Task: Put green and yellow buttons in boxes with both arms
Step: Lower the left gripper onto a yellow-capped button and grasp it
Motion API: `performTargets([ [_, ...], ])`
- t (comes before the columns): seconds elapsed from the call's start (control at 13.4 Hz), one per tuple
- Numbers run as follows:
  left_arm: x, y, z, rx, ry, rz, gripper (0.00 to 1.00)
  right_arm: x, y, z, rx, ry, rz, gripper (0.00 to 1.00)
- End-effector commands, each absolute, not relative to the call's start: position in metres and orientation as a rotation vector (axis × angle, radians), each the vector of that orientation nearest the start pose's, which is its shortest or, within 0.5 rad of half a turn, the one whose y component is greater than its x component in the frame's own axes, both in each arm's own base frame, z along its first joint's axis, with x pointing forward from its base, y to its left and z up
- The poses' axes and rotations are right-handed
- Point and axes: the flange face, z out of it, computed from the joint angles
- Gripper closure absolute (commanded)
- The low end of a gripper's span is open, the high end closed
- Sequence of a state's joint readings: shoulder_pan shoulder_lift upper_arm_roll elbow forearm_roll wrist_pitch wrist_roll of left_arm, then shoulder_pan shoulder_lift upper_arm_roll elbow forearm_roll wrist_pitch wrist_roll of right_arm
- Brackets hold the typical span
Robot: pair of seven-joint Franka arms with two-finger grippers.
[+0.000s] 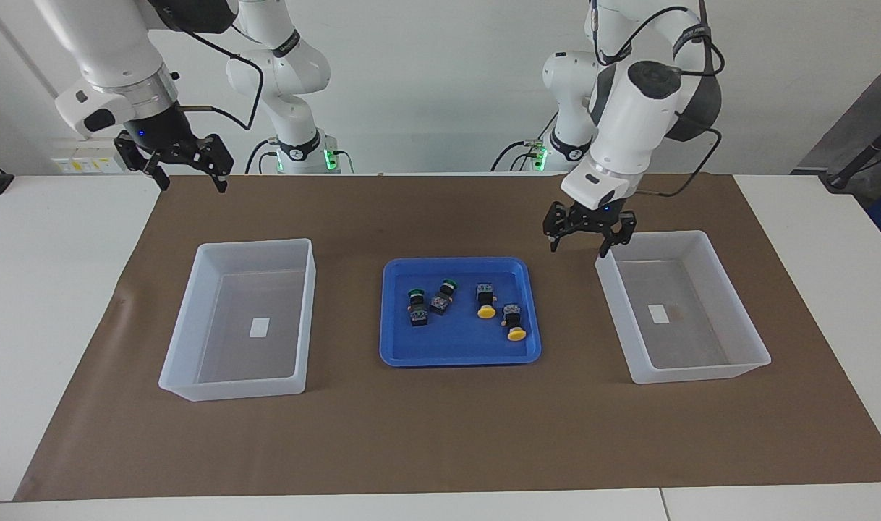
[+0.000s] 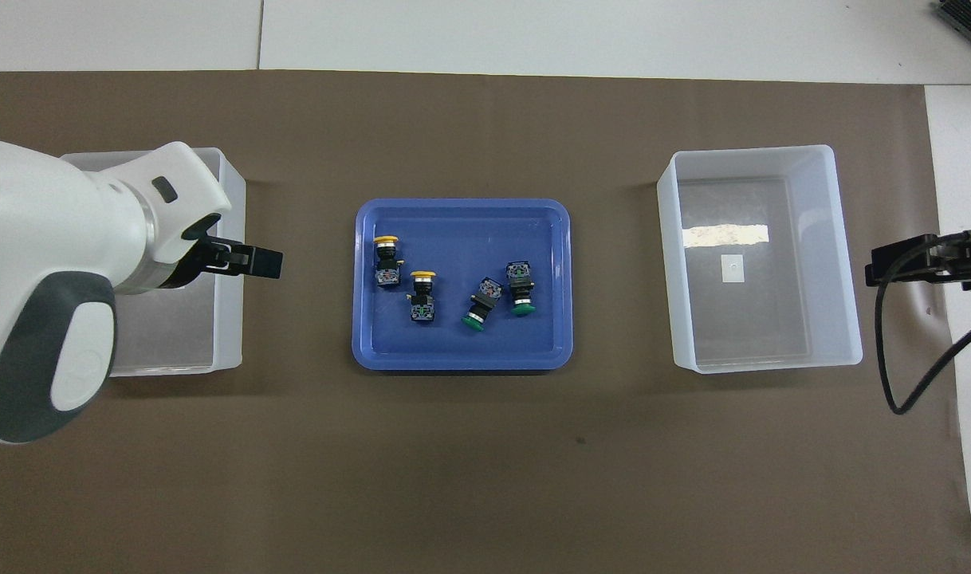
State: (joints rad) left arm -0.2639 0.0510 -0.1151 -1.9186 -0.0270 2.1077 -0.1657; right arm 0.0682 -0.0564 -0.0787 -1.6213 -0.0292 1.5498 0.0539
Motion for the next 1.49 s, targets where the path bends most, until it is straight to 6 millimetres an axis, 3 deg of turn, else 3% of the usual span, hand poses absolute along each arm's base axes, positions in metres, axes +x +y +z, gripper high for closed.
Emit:
performTargets([
  [0.0, 0.540, -0.241, 0.449, -3.212, 0.272, -0.251, 0.00, 0.523, -0.011, 0.633, -3.169, 0.083, 0.024, 0.00],
  [0.15, 0.525, -0.260, 0.430, -3.213, 0.309, -0.248, 0.00, 0.523, -0.012, 0.632, -3.169, 0.081, 0.027, 0.00],
  [0.45, 0.520, -0.295, 0.391, -3.224, 0.244, -0.212, 0.00, 0.524, -0.013, 0.632, -3.167, 0.083, 0.012, 0.00],
  [0.75, 0.519, -0.316, 0.347, -3.217, 0.211, -0.212, 0.06, 0.523, -0.013, 0.631, -3.167, 0.080, 0.031, 0.00],
  [0.82, 0.513, -0.331, 0.336, -3.220, 0.208, -0.209, 0.08, 0.523, -0.014, 0.631, -3.169, 0.083, 0.032, 0.00],
  [1.19, 0.500, -0.335, 0.311, -3.200, 0.212, -0.155, 0.18, 0.522, -0.016, 0.631, -3.167, 0.092, 0.032, 0.00],
  [1.27, 0.499, -0.335, 0.311, -3.199, 0.212, -0.150, 0.32, 0.522, -0.017, 0.631, -3.167, 0.095, 0.032, 0.00],
  [1.42, 0.498, -0.334, 0.311, -3.198, 0.148, -0.132, 0.93, 0.523, -0.016, 0.630, -3.167, 0.092, 0.029, 0.00],
])
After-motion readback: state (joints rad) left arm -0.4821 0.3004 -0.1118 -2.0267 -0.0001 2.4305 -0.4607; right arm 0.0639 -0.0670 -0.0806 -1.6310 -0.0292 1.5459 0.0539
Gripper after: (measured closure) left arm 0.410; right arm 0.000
